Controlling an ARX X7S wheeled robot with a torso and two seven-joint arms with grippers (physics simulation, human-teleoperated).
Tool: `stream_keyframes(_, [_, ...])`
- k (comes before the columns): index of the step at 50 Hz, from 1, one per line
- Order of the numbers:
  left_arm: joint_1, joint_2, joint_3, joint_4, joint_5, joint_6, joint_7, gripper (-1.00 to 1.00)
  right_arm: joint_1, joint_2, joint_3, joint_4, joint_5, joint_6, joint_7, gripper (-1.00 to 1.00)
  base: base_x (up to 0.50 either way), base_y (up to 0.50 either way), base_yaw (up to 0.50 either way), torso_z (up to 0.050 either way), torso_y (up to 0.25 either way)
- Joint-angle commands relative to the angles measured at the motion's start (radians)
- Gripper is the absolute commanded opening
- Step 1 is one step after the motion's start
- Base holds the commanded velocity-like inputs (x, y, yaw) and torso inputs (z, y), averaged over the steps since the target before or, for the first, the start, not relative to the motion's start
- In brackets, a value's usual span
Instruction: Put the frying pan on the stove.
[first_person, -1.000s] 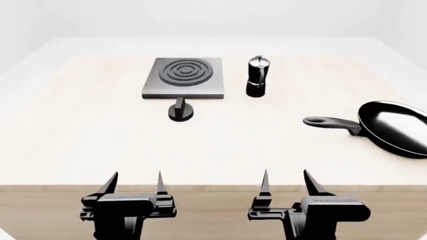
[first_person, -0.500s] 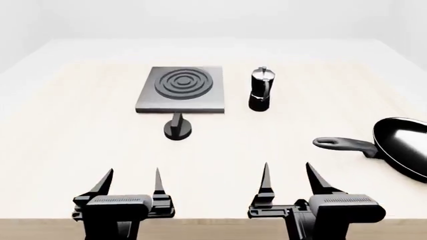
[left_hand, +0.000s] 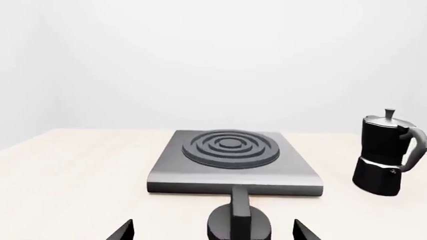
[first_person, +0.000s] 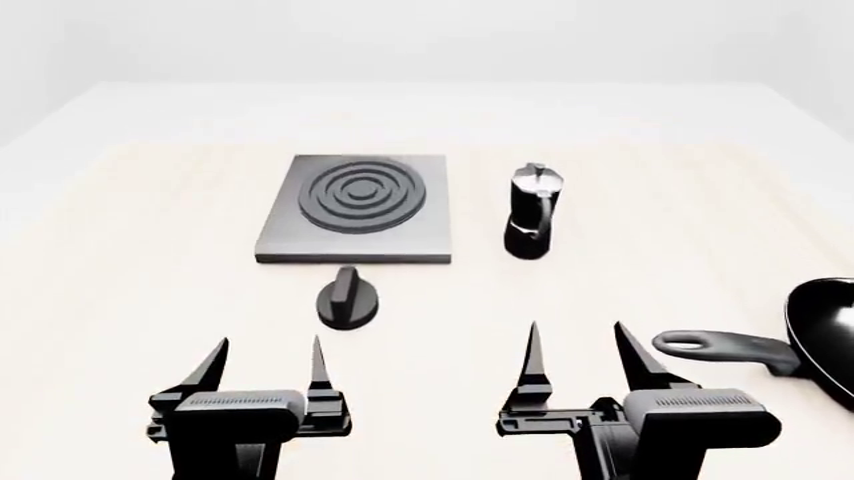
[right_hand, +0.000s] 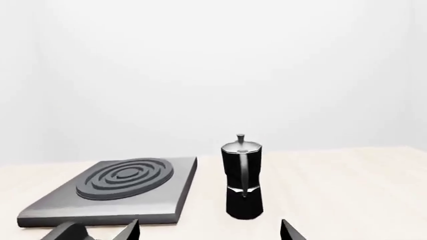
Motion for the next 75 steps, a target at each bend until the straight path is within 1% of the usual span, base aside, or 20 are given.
stream_keyframes(1, [0.0,-0.013,0.005,0.003,-0.014,-0.002,-0.013,1.0,0.004,0.011,-0.007,-0.001,0.014,-0.002,0.013,1.0,0.31,0.0,0.0,0.0,0.0])
stream_keyframes(25, [-0.004,-0.032,0.022,0.024,-0.036,-0.016,-0.034,1.0,0.014,0.029,-0.031,-0.01,0.018,0.014,0.045,1.0,0.31,0.0,0.0,0.0,0.0])
stream_keyframes(42, [0.0,-0.042,0.032,0.007,-0.052,0.002,-0.042,1.0,0.013,0.037,-0.059,0.019,0.013,-0.011,0.052,1.0,0.31,0.0,0.0,0.0,0.001])
stream_keyframes(49, [0.002,-0.046,0.038,0.001,-0.052,0.007,-0.048,1.0,0.041,0.032,-0.058,0.023,0.032,0.004,0.06,1.0,0.31,0.0,0.0,0.0,0.0])
stream_keyframes(51, [0.002,-0.046,0.041,0.0,-0.052,0.009,-0.05,1.0,0.062,0.009,-0.035,-0.017,0.078,0.047,0.088,1.0,0.15,0.0,0.0,0.0,0.0])
stream_keyframes(53, [0.002,-0.047,0.043,-0.002,-0.052,0.012,-0.05,1.0,0.086,-0.013,-0.037,-0.029,0.065,0.066,0.127,1.0,0.0,0.0,0.0,0.0,0.0])
stream_keyframes(55, [0.001,-0.049,0.042,-0.007,-0.052,0.014,-0.053,1.0,0.107,-0.037,-0.037,-0.002,0.006,0.038,0.183,1.0,0.0,0.0,0.0,0.0,0.0])
stream_keyframes(56, [0.001,-0.051,0.04,-0.005,-0.055,0.012,-0.053,1.0,0.123,-0.059,-0.025,0.024,-0.032,0.03,0.237,1.0,0.0,0.0,0.0,0.0,0.0])
stream_keyframes(59, [0.004,-0.056,0.032,0.003,-0.061,0.011,-0.057,1.0,0.153,-0.102,0.008,0.063,-0.022,0.035,0.318,1.0,0.0,0.0,0.0,0.0,0.0])
stream_keyframes(60, [0.004,-0.057,0.032,0.003,-0.062,0.011,-0.058,1.0,0.156,-0.11,0.01,0.075,-0.027,0.001,0.341,1.0,0.0,0.0,0.0,0.0,0.0])
stream_keyframes(66, [0.0,-0.059,0.04,-0.003,-0.059,0.011,-0.064,1.0,0.185,-0.116,-0.011,0.095,-0.064,0.008,0.531,1.0,0.0,0.0,0.0,0.0,0.0])
stream_keyframes(69, [-0.001,-0.061,0.042,0.001,-0.061,0.008,-0.066,1.0,0.191,-0.114,-0.008,0.101,-0.009,-0.008,0.572,1.0,0.0,0.0,0.0,0.0,0.0])
stream_keyframes(71, [0.0,-0.062,0.042,0.001,-0.063,0.009,-0.067,1.0,0.192,-0.109,-0.016,0.105,-0.022,-0.025,0.601,1.0,0.0,0.0,0.0,0.0,0.0])
stream_keyframes(72, [0.0,-0.063,0.042,0.0,-0.063,0.011,-0.067,1.0,0.195,-0.108,-0.016,0.104,0.002,-0.023,0.602,1.0,0.0,0.0,0.0,0.0,0.0])
stream_keyframes(75, [0.001,-0.062,0.044,-0.014,-0.064,0.025,-0.067,1.0,0.199,-0.107,-0.025,0.11,-0.025,-0.026,0.678,1.0,0.0,0.0,0.0,0.0,0.0])
